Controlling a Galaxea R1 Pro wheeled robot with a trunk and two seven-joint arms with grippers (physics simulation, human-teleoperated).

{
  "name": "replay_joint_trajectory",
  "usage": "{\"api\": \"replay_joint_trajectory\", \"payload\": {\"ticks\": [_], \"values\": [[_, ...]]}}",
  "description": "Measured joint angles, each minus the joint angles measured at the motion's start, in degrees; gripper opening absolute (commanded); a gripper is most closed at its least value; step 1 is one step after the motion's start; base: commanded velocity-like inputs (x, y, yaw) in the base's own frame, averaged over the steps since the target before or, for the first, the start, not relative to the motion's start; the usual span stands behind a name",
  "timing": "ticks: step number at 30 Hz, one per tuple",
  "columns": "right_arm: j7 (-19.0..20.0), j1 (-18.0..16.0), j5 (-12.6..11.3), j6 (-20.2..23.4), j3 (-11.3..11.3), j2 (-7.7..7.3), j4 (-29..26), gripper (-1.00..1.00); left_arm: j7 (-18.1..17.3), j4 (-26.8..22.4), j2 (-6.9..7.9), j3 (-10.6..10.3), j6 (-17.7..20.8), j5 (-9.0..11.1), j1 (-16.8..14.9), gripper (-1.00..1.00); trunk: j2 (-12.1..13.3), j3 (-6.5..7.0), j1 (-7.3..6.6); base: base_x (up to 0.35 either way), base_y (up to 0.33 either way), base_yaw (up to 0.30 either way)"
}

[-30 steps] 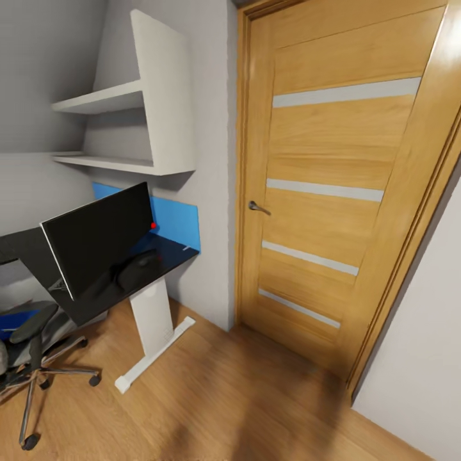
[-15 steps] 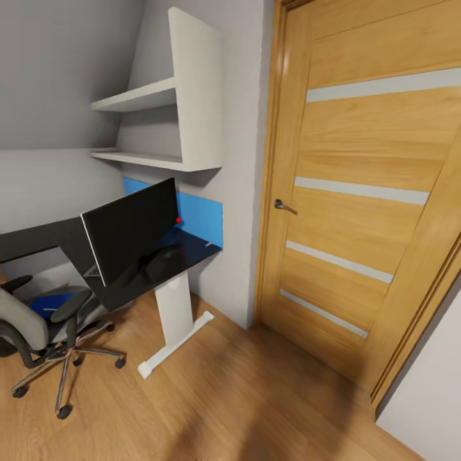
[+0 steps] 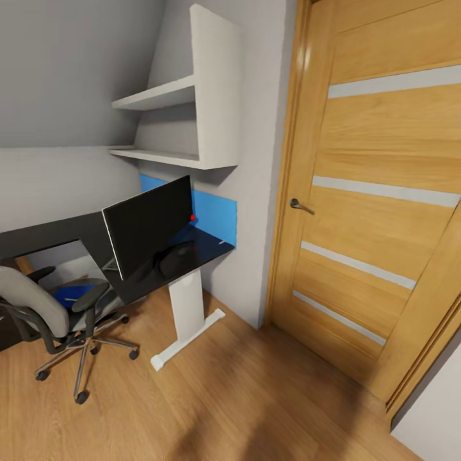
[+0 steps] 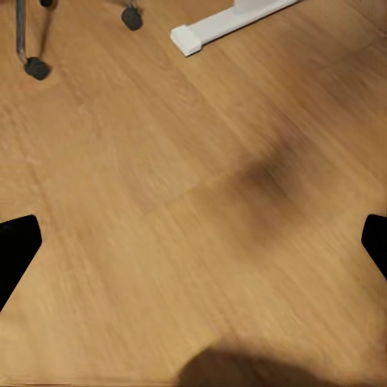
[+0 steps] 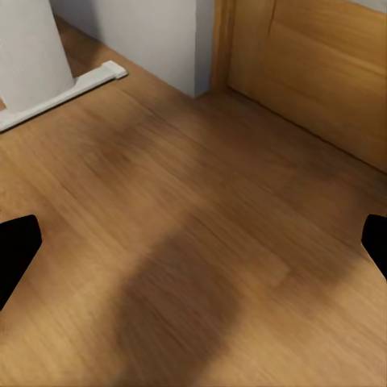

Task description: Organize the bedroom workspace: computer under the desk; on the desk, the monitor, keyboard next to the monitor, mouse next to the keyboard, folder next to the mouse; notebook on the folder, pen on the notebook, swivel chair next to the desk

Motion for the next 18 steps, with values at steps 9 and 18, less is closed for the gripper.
{"api": "replay_joint_trajectory", "payload": {"ticks": [9,18], "values": [[-0.26,-0.01,0.10,-0.08,-0.06,0.00,0.03,1.00,0.01,-0.01,0.02,2.52,0.07,-0.30,0.02,1.00,0.00,-0.01,0.00,0.000,0.000,0.223],[-0.32,-0.01,0.10,-0.09,-0.04,-0.07,0.03,1.00,-0.05,-0.02,0.02,2.85,0.10,-0.38,0.00,1.00,0.00,-0.01,0.00,0.000,0.000,0.276]]}}
